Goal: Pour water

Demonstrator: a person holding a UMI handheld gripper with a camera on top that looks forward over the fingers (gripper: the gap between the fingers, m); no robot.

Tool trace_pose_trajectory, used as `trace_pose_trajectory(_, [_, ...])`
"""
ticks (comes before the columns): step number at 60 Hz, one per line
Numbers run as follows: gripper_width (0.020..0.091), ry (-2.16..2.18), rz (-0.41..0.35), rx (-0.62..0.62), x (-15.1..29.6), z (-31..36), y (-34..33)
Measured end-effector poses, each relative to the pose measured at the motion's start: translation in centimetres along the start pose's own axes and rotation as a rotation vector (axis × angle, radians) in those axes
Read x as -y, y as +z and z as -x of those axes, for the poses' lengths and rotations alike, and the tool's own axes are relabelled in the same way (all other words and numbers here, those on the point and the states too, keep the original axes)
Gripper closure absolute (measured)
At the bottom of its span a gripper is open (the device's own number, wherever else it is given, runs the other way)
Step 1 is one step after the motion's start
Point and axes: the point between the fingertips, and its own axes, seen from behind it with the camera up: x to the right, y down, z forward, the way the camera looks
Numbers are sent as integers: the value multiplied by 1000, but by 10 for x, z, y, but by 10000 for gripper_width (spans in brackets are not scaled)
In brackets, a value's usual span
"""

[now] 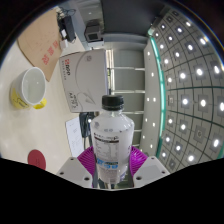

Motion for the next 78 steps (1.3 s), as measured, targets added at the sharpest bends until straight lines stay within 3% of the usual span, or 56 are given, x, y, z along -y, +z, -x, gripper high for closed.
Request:
trace_pose_trajectory(11, [698, -360, -106, -20, 62, 34, 0])
trace_pose_trajectory(21, [700, -624, -204, -36, 88, 68, -3])
trace_pose_trajectory(26, [698, -671, -217, -21, 93, 79, -3])
trace_pose_trajectory(42, [697, -484, -172, 30, 76, 59, -4])
trace_pose_trajectory(62, [695, 557, -59, 260, 30, 11, -12])
trace_pose_trajectory(78, [696, 1203, 5, 439, -31, 55, -2])
